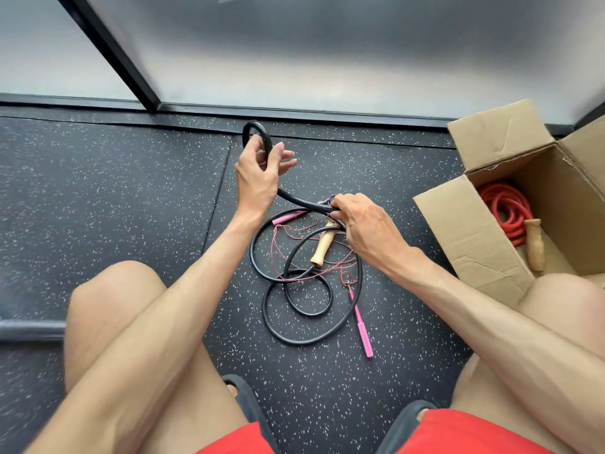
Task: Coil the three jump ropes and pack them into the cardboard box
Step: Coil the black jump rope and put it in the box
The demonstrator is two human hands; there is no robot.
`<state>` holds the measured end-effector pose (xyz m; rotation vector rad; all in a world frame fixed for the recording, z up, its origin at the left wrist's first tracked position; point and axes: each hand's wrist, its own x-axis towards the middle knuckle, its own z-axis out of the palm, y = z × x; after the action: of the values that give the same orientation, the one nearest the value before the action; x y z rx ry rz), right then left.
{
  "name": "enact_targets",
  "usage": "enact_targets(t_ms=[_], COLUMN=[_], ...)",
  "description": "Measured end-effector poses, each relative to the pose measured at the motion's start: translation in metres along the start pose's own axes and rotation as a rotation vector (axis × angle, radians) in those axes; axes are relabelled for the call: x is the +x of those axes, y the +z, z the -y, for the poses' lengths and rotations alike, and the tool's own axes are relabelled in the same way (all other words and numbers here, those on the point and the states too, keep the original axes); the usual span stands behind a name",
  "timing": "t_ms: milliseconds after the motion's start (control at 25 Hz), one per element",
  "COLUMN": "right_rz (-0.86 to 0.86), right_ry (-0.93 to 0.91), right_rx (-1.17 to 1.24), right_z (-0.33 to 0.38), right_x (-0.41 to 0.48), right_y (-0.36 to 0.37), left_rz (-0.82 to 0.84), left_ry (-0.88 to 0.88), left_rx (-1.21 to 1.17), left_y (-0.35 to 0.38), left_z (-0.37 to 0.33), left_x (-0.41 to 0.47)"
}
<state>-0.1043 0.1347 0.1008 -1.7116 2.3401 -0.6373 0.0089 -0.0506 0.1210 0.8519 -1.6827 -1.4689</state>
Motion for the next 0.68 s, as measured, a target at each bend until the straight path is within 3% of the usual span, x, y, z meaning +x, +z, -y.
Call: enact_targets(t_ms=[160, 320, 440, 560, 680], right_rz=[0.011, 0.013, -0.092, -0.198, -0.253], right_ry=[-0.122, -0.272, -0.312, -0.261, -0.216], right_rx=[-0.05, -0.005, 0.008, -0.018, 0.03], right_z=[0.001, 0.002, -0.003, -0.013, -0.012], right_x=[0.003, 0.001, -0.001, 0.0, 0.001], right_y=[-0.014, -0.026, -0.037, -0.044, -0.043], left_rz=[0.062, 0.233, 0.42, 0.546, 0.669], left_ry=[0.115, 0.113, 0.118, -0.025, -0.277], left_rx=[0.394, 0.52, 0.611, 0.537, 0.276], left_y=[-0.011, -0.016, -0.015, -0.012, -0.008], left_z=[0.01, 0.015, 0.015, 0.004, -0.008], left_x=[-0.003, -0.018, -0.03, -0.038, -0.048])
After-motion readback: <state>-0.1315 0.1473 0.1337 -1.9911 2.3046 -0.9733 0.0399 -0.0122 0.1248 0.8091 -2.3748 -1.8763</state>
